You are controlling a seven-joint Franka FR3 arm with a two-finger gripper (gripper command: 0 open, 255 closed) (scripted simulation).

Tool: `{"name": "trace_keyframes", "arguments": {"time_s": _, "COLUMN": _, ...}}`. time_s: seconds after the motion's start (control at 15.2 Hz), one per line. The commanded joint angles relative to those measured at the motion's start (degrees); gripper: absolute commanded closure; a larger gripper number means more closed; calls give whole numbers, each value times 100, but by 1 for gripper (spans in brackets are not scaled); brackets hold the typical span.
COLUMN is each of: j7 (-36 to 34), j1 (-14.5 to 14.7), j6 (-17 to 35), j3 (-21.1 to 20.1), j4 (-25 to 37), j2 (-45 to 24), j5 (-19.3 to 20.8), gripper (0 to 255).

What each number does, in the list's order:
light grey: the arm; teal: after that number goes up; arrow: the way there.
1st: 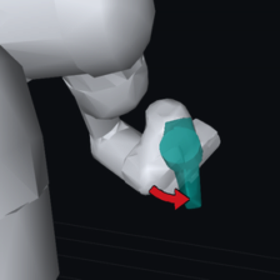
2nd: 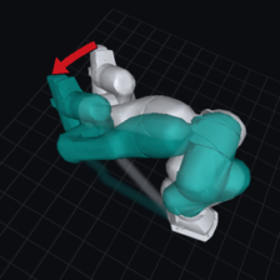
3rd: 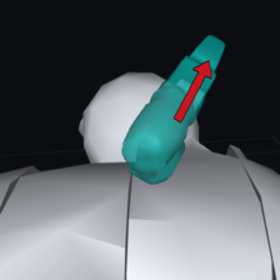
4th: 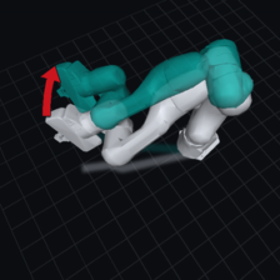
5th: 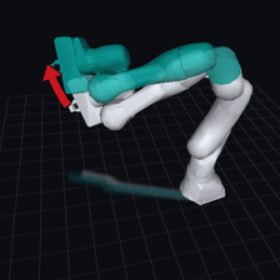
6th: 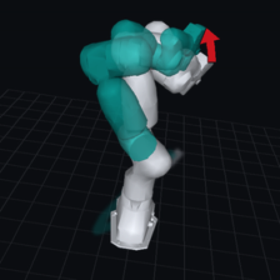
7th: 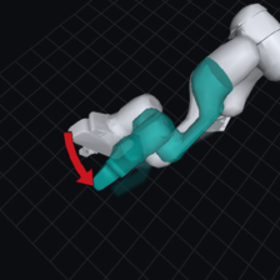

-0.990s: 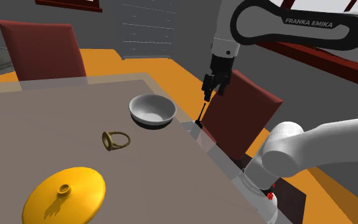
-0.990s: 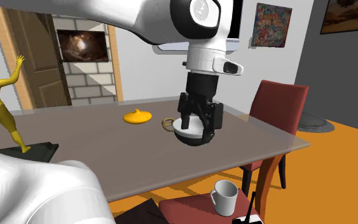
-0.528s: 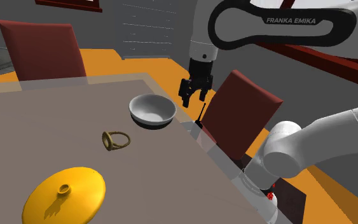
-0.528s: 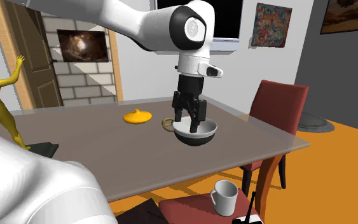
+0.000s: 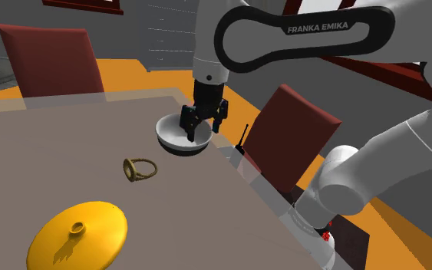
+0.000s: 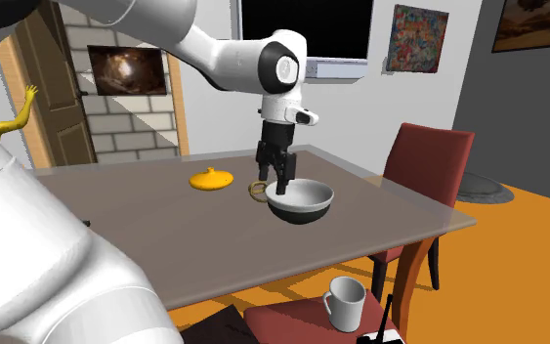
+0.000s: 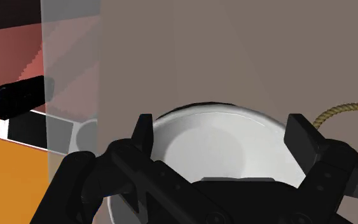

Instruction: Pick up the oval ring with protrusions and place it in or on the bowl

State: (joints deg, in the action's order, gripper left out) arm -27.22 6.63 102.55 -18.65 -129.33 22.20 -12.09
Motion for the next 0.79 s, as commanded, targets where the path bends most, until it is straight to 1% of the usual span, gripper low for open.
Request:
{"name": "trace_keyframes", "arguments": {"time_s": 0.0, "j7": -279, "j1": 29, "j6": 146, "j3": -196, "j4": 308, "j2": -399, "j5": 4, "gripper": 0}}
{"name": "trace_keyframes", "arguments": {"time_s": 0.33, "j7": -977, "j1": 132, "j6": 457, "j3": -627, "j4": 1042, "j2": -1339, "j5": 169, "gripper": 0}}
{"name": "trace_keyframes", "arguments": {"time_s": 0.73, "j7": -1877, "j1": 377, "j6": 657, "j3": -1004, "j4": 2165, "j2": -2610, "j5": 672, "gripper": 0}}
